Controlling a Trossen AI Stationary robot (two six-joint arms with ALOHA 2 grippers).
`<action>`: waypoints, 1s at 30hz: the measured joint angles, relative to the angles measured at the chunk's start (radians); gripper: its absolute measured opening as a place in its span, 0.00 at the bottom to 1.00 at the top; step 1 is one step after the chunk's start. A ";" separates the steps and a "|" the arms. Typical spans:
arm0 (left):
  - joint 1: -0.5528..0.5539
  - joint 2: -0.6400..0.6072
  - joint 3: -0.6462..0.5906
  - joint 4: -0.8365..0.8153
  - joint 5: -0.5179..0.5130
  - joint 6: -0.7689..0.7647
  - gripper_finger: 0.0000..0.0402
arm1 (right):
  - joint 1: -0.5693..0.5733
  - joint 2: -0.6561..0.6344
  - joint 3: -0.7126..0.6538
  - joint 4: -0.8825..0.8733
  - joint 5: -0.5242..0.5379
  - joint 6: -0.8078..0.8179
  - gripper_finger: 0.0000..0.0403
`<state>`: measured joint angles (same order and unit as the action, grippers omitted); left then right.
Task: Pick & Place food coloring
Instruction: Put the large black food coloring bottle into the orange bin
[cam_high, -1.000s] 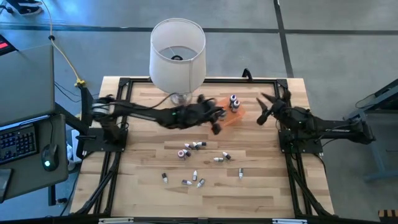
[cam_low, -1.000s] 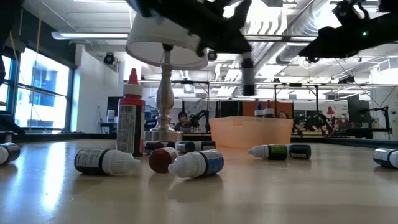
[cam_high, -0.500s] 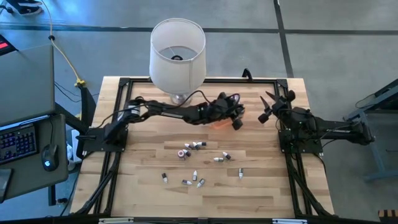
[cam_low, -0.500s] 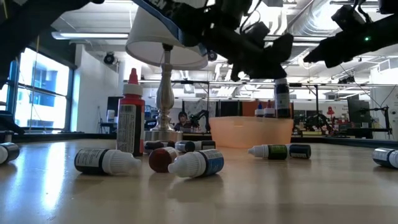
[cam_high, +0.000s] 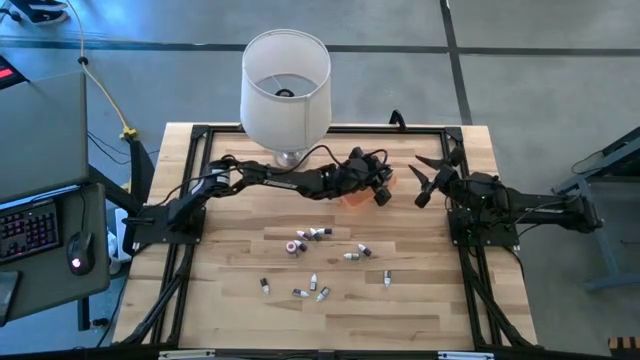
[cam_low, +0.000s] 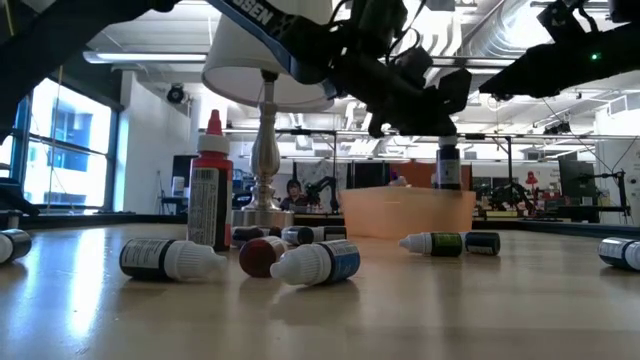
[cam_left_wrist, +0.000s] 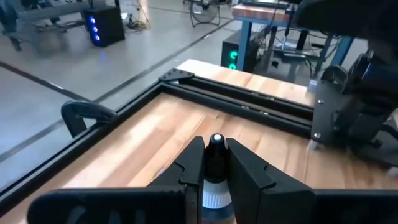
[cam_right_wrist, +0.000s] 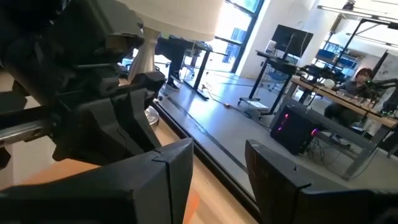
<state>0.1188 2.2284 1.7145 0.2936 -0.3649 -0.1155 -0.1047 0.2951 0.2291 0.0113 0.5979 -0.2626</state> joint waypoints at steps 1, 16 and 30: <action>0.001 0.000 0.000 -0.002 0.000 0.000 0.10 | 0.000 0.000 0.000 0.000 0.000 0.001 0.35; 0.033 0.048 0.003 0.040 0.046 0.007 0.11 | 0.000 0.000 0.000 0.000 -0.002 0.019 0.35; 0.046 0.071 0.000 0.067 0.125 0.088 0.12 | 0.000 0.000 0.000 0.000 -0.003 0.019 0.35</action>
<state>0.1646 2.2993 1.7145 0.3606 -0.2403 -0.0280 -0.1047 0.2951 0.2291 0.0116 0.5945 -0.2436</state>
